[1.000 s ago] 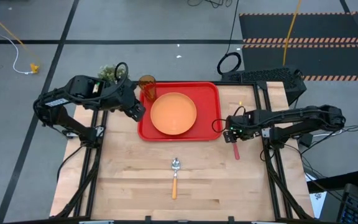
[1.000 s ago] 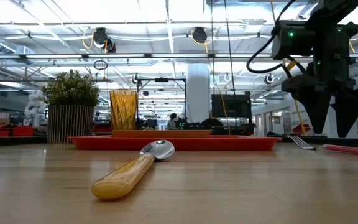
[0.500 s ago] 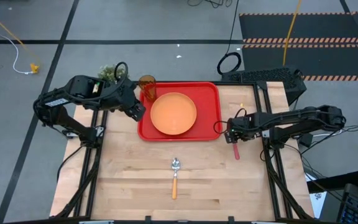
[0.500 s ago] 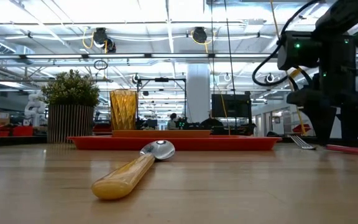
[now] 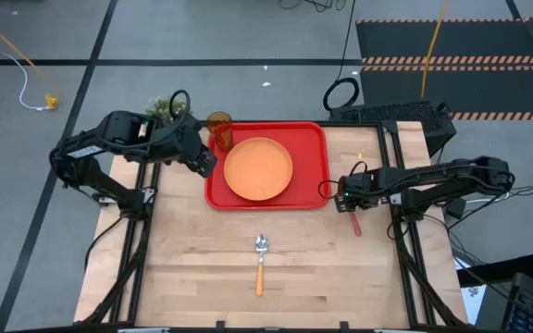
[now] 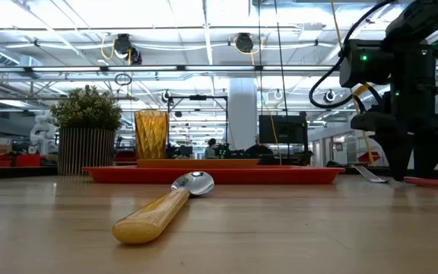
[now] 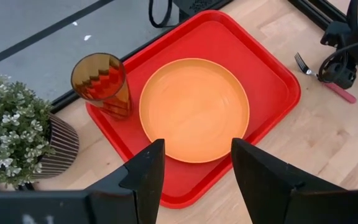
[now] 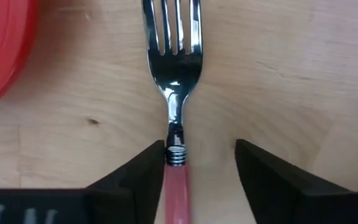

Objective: Pick and place plate/cup/fork/spoon on tray
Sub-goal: Put the red fork on the red tray

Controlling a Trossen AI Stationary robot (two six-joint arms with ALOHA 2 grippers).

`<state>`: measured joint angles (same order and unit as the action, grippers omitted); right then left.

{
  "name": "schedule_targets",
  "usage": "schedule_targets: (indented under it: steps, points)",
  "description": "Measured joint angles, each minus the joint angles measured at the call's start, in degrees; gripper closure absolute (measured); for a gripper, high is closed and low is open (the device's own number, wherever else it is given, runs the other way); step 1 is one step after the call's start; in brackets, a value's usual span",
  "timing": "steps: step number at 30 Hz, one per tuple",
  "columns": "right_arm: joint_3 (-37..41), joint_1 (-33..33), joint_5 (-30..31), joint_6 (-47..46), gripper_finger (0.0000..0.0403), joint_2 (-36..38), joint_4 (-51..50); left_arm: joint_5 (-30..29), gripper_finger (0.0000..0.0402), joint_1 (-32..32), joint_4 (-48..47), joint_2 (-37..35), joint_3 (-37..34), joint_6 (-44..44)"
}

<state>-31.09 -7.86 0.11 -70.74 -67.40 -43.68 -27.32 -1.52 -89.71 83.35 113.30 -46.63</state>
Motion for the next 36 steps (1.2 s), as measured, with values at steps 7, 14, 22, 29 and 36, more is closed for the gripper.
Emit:
schedule_targets:
  steps: [7,14,22,29,36]
  points:
    - [-0.1,0.0,-0.4,-0.1,0.0267,-2.0,0.3,-0.7,0.0215,0.0,0.0,0.0,0.0,-0.1]
    - [-0.1,0.0,-0.4,1.5,0.0304,-2.5,0.1,-1.1,0.0215,0.0,0.0,0.0,0.0,-0.7]
    - [-0.1,0.1,-0.6,1.1,0.0351,-2.6,-0.1,-1.3,0.0215,0.0,0.0,0.0,0.0,-0.6]
    - [-0.1,0.1,-1.8,-1.7,0.0374,-2.5,0.1,-1.8,0.0215,0.0,0.0,0.0,0.0,-0.4]
    - [-0.4,0.1,-4.5,-3.9,0.0372,-1.0,1.2,-1.8,0.0215,0.0,0.0,0.0,0.0,-0.3]
